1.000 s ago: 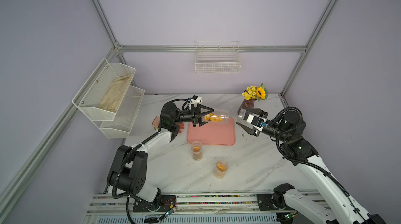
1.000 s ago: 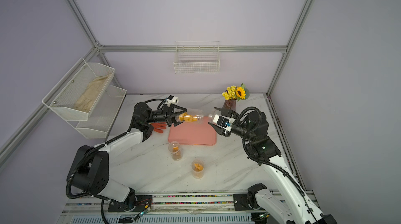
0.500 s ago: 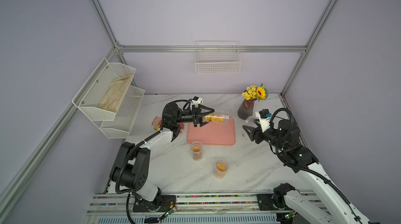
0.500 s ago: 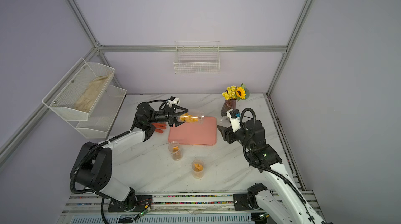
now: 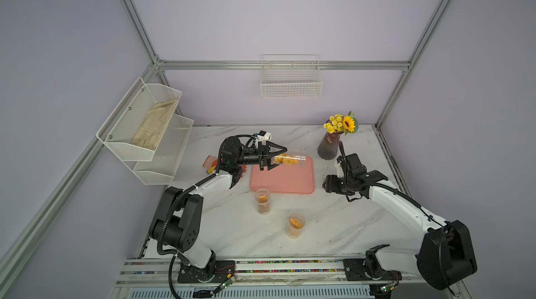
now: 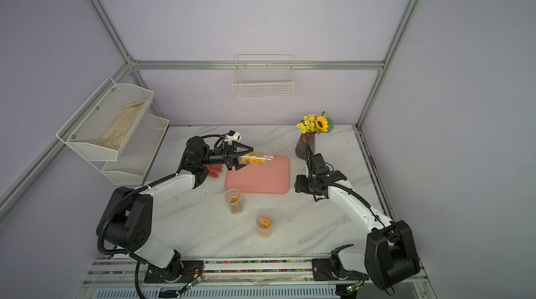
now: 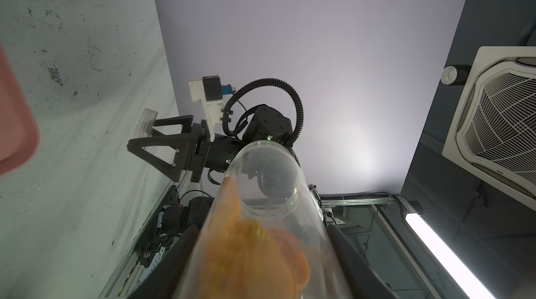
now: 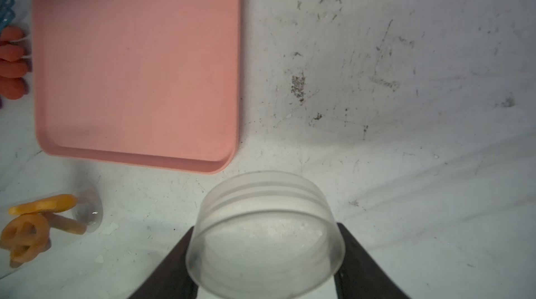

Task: Pour the cookies out of the jar
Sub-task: Place the lid at the center of the board.

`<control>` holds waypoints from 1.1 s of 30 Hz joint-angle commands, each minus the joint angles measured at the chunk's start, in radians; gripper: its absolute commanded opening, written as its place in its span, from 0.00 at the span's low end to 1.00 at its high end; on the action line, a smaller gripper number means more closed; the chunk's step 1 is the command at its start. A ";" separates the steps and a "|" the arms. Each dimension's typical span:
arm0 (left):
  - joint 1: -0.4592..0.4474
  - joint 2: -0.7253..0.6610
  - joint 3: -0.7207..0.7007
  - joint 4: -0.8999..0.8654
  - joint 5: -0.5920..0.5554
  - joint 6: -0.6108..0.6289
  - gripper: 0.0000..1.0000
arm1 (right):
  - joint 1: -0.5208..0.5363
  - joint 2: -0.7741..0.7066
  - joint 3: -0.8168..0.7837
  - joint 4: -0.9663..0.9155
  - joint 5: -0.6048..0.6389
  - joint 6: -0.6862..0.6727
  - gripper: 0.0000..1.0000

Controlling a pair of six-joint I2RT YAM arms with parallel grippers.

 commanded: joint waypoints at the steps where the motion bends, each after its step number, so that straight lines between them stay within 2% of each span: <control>1: 0.001 0.014 0.005 0.028 -0.007 0.045 0.56 | -0.015 0.087 0.028 -0.054 0.009 0.017 0.59; 12: 0.001 0.142 0.065 0.028 0.005 0.086 0.56 | -0.076 0.332 0.109 -0.040 -0.016 -0.039 0.63; 14: 0.002 0.160 0.073 0.018 0.002 0.102 0.56 | -0.081 0.360 0.124 -0.043 -0.032 -0.037 0.66; 17: 0.001 0.188 0.089 -0.005 0.003 0.130 0.56 | -0.082 0.381 0.135 -0.055 -0.051 -0.024 0.77; 21: 0.001 0.231 0.122 -0.042 0.011 0.169 0.56 | -0.083 0.355 0.133 -0.065 -0.057 -0.019 0.88; 27: 0.001 0.313 0.191 -0.075 0.023 0.209 0.56 | -0.083 0.267 0.131 -0.128 -0.072 -0.035 0.96; 33: 0.001 0.407 0.268 -0.105 0.023 0.243 0.56 | -0.083 0.140 0.091 -0.179 -0.088 -0.029 0.97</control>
